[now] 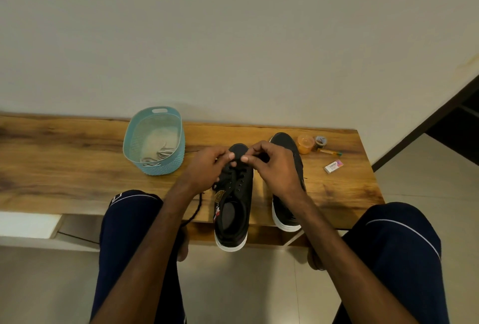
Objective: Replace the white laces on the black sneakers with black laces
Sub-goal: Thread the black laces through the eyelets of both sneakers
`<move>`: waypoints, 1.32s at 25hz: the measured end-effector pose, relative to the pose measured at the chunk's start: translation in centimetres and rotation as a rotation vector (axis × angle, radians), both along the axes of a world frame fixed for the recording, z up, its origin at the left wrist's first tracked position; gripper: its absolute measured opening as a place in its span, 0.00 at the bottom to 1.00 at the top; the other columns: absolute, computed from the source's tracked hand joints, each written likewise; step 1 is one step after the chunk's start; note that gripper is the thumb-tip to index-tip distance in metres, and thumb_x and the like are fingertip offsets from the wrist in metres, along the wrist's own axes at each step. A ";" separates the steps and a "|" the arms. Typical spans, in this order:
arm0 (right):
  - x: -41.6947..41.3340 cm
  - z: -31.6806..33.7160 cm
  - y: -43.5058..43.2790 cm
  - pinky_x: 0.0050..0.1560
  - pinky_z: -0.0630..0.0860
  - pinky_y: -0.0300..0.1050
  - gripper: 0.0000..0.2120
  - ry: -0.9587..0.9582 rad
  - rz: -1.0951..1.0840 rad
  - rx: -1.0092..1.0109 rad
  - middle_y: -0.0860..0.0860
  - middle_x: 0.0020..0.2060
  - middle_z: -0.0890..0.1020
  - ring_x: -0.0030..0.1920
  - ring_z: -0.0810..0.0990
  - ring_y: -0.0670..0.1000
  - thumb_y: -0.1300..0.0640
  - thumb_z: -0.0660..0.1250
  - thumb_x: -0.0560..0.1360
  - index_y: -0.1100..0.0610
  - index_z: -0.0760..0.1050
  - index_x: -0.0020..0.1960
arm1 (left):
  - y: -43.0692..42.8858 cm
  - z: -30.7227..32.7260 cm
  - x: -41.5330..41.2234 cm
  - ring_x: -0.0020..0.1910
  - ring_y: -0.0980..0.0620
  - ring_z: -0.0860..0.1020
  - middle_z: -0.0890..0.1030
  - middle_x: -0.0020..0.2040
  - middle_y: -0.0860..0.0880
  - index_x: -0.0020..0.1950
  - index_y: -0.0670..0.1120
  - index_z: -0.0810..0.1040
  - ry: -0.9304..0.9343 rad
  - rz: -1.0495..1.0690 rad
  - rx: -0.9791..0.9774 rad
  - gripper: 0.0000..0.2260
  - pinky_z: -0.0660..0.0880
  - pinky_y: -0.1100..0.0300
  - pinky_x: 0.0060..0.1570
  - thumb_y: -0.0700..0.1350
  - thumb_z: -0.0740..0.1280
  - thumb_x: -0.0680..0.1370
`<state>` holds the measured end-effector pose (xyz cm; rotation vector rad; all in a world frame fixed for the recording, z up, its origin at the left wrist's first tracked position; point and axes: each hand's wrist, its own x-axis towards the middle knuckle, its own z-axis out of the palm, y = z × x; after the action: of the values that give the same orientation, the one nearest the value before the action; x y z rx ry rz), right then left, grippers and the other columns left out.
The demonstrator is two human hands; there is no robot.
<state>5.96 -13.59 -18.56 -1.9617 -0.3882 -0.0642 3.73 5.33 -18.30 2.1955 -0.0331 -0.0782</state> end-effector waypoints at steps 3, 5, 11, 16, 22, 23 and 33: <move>0.3 -0.2 -0.1 0.46 0.81 0.37 0.09 0.035 0.063 0.019 0.45 0.43 0.85 0.42 0.83 0.42 0.65 0.68 0.78 0.57 0.83 0.54 | 0.1 -0.1 -0.2 0.39 0.65 0.76 0.78 0.39 0.56 0.44 0.55 0.78 -0.065 0.043 0.060 0.10 0.76 0.52 0.39 0.45 0.62 0.83; 0.2 -0.2 0.1 0.44 0.82 0.38 0.09 0.043 0.084 0.034 0.45 0.42 0.85 0.40 0.84 0.43 0.66 0.68 0.78 0.56 0.81 0.54 | -0.2 -0.2 -0.3 0.47 0.60 0.80 0.82 0.51 0.53 0.59 0.51 0.80 -0.033 -0.041 -0.022 0.09 0.78 0.54 0.48 0.45 0.61 0.83; 0.0 -1.0 0.6 0.38 0.83 0.43 0.07 -0.017 0.034 0.022 0.50 0.40 0.84 0.36 0.83 0.43 0.61 0.72 0.76 0.58 0.74 0.50 | -1.1 -0.2 -0.2 0.27 0.52 0.76 0.83 0.39 0.47 0.56 0.47 0.83 -0.037 0.036 -0.214 0.08 0.75 0.59 0.27 0.41 0.68 0.79; -0.2 -3.0 0.3 0.49 0.78 0.43 0.22 0.276 0.191 -0.473 0.46 0.50 0.79 0.51 0.79 0.47 0.43 0.76 0.70 0.52 0.73 0.57 | -0.8 -1.1 0.2 0.29 0.54 0.76 0.83 0.44 0.49 0.52 0.48 0.76 0.084 0.274 -0.104 0.05 0.71 0.63 0.25 0.40 0.62 0.82; -2.4 -5.4 1.5 0.58 0.77 0.56 0.30 0.253 0.222 -0.788 0.52 0.61 0.69 0.60 0.73 0.56 0.45 0.73 0.70 0.56 0.68 0.66 | -1.3 -2.4 0.8 0.38 0.53 0.77 0.81 0.43 0.49 0.51 0.44 0.81 0.060 0.269 -0.060 0.07 0.72 0.60 0.37 0.39 0.63 0.81; -2.8 -5.4 1.8 0.54 0.79 0.57 0.26 0.205 0.198 -0.815 0.52 0.60 0.69 0.57 0.75 0.57 0.46 0.71 0.71 0.57 0.69 0.64 | -1.5 -2.6 0.7 0.41 0.54 0.78 0.82 0.44 0.49 0.51 0.43 0.82 0.050 0.266 -0.027 0.06 0.73 0.61 0.39 0.41 0.65 0.80; -3.5 -6.6 0.9 0.57 0.76 0.52 0.15 0.298 -0.065 -0.436 0.51 0.61 0.77 0.57 0.79 0.54 0.54 0.55 0.83 0.54 0.73 0.66 | -3.1 -5.3 0.5 0.45 0.54 0.81 0.83 0.45 0.52 0.47 0.48 0.81 0.136 0.197 0.271 0.04 0.79 0.53 0.49 0.45 0.68 0.79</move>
<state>2.44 -12.66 -25.20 -2.3693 -0.1479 0.2914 4.26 2.22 -23.60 2.4459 0.2847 -0.1268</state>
